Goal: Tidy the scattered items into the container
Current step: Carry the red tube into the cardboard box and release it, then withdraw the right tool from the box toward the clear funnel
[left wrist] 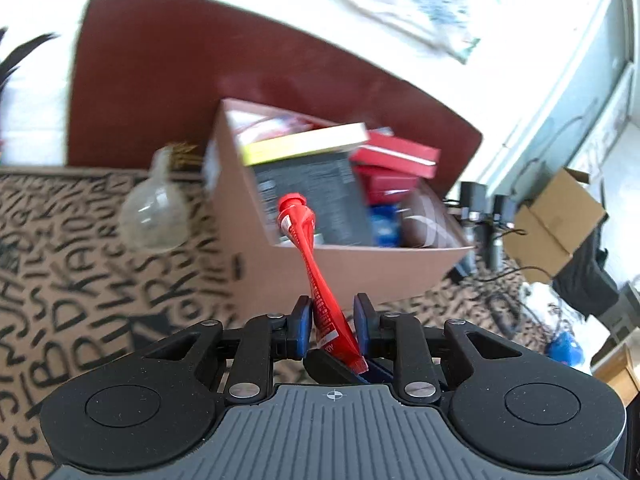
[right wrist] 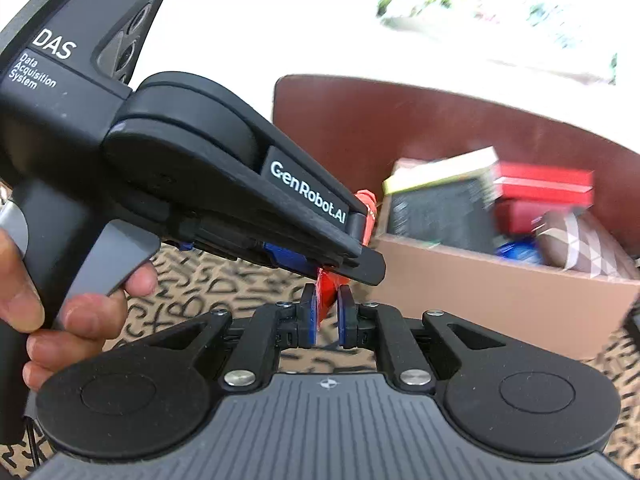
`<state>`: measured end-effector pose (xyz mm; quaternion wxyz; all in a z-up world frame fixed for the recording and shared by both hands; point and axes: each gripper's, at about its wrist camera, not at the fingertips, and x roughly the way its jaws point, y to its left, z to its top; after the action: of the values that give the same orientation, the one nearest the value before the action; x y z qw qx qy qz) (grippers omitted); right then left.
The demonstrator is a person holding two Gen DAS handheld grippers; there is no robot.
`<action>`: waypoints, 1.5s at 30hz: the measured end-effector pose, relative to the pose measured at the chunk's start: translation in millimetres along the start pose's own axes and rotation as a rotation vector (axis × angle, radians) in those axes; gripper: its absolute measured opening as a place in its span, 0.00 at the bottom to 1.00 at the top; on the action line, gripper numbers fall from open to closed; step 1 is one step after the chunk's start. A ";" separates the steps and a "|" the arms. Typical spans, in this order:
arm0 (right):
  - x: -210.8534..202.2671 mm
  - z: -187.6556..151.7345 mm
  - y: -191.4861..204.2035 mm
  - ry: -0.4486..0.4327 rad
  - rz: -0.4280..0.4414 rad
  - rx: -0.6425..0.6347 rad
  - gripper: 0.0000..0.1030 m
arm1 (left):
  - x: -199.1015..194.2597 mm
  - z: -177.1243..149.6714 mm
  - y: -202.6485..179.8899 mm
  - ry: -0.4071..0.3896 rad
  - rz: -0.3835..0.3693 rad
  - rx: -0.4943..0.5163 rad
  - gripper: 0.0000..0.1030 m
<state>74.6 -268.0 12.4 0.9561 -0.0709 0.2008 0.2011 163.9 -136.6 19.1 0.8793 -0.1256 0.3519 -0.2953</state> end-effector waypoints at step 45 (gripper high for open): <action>23.6 10.7 -148.3 -0.035 -0.148 -0.067 0.81 | 92.6 49.4 -34.7 -0.020 -0.057 0.072 0.98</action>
<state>159.5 -392.2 20.5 0.9689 -0.1138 0.1715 0.1377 236.7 -219.8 19.2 0.8780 -0.1068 0.3286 -0.3313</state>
